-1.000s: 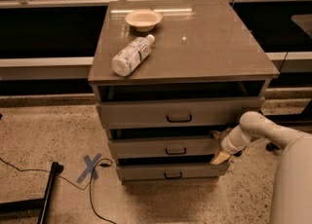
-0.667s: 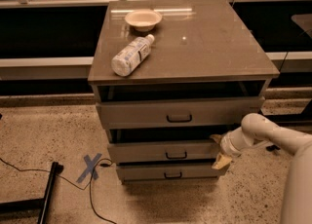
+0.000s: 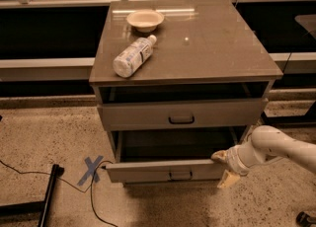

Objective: Open middle drawer

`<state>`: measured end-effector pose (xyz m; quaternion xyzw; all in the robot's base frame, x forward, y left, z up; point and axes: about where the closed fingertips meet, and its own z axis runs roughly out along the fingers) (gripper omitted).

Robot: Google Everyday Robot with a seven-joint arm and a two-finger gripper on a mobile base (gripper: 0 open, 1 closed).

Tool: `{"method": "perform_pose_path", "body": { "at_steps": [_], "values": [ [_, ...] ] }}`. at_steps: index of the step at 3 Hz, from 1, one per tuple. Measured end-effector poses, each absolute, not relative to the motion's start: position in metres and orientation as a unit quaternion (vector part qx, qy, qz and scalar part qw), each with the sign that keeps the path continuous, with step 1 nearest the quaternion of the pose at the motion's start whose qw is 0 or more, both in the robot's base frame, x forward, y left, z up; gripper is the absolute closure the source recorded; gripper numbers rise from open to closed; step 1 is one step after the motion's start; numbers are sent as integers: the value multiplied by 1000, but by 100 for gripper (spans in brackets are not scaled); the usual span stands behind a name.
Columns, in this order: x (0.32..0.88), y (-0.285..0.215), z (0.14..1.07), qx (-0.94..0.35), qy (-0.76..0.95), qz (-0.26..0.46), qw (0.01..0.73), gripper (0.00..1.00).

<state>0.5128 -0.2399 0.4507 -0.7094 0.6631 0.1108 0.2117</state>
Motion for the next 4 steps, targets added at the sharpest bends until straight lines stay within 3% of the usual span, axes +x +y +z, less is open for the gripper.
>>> {"method": "perform_pose_path", "body": {
  "at_steps": [2,4],
  "values": [
    [461,-235,474,-707,661,135,212,30],
    [521,-251,512,-697,667,120,233,33]
  ]
}}
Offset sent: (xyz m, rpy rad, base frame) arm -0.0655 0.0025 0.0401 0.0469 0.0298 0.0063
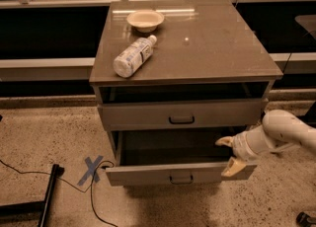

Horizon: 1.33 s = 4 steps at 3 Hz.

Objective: Open middle drawer

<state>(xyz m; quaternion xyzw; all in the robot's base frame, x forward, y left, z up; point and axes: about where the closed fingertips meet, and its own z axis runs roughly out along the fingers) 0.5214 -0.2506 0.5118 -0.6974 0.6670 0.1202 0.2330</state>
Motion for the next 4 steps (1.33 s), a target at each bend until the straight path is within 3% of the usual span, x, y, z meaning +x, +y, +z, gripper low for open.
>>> {"method": "perform_pose_path", "body": {
  "at_steps": [1,2,3,4],
  "values": [
    [558,-260,511,-687,678,112,234,55],
    [593,-268,490,-660,700,113,249,86],
    [603,-268,466,-643,711,120,259,100],
    [606,-258,437,-644,711,124,253,100]
  ]
}}
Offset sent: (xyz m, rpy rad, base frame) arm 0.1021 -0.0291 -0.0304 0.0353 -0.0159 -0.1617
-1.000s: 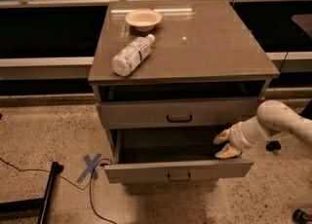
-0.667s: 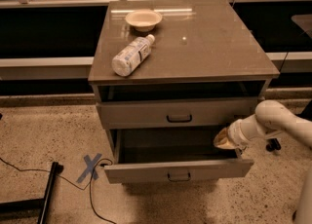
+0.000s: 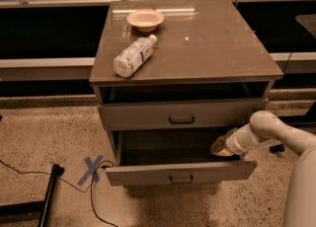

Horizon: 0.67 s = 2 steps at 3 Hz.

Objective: Open middle drawer

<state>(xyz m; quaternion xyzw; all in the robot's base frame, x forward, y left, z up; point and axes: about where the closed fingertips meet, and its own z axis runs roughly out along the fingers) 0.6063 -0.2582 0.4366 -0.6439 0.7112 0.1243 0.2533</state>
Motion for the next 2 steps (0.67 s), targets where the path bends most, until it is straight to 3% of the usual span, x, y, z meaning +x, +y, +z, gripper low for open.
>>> {"method": "perform_pose_path", "body": {
  "at_steps": [2],
  "values": [
    [582,-243,406,-666,692,145,237,100]
  ]
}}
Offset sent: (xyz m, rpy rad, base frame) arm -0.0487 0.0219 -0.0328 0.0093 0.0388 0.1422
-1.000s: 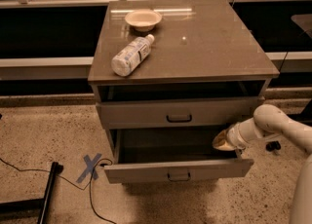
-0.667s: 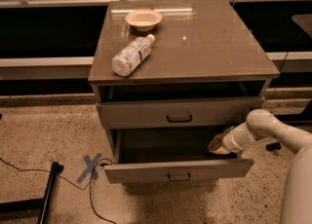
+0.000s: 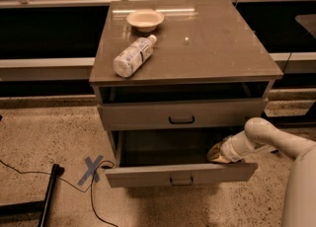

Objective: Open middle drawer

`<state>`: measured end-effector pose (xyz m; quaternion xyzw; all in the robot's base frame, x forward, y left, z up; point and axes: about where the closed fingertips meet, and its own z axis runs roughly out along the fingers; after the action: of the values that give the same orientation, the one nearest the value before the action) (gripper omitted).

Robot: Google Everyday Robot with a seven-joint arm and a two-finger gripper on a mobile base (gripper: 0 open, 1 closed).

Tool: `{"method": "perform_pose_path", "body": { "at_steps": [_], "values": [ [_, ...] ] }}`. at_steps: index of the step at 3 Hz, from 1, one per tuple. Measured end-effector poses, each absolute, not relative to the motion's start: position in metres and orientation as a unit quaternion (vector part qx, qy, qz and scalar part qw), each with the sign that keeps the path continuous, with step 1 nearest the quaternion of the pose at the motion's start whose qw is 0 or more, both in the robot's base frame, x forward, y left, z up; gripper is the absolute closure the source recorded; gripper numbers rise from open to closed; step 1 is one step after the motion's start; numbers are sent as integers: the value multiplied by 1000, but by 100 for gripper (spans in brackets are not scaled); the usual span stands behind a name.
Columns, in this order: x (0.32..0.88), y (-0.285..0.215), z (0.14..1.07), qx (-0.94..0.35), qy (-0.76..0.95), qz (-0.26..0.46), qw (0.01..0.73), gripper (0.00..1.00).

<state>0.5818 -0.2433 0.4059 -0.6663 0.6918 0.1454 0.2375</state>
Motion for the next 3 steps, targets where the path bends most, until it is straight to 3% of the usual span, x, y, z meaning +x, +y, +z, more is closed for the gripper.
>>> {"method": "perform_pose_path", "body": {
  "at_steps": [3],
  "values": [
    [525,-211,444,-726,618,184,238,100]
  ]
}}
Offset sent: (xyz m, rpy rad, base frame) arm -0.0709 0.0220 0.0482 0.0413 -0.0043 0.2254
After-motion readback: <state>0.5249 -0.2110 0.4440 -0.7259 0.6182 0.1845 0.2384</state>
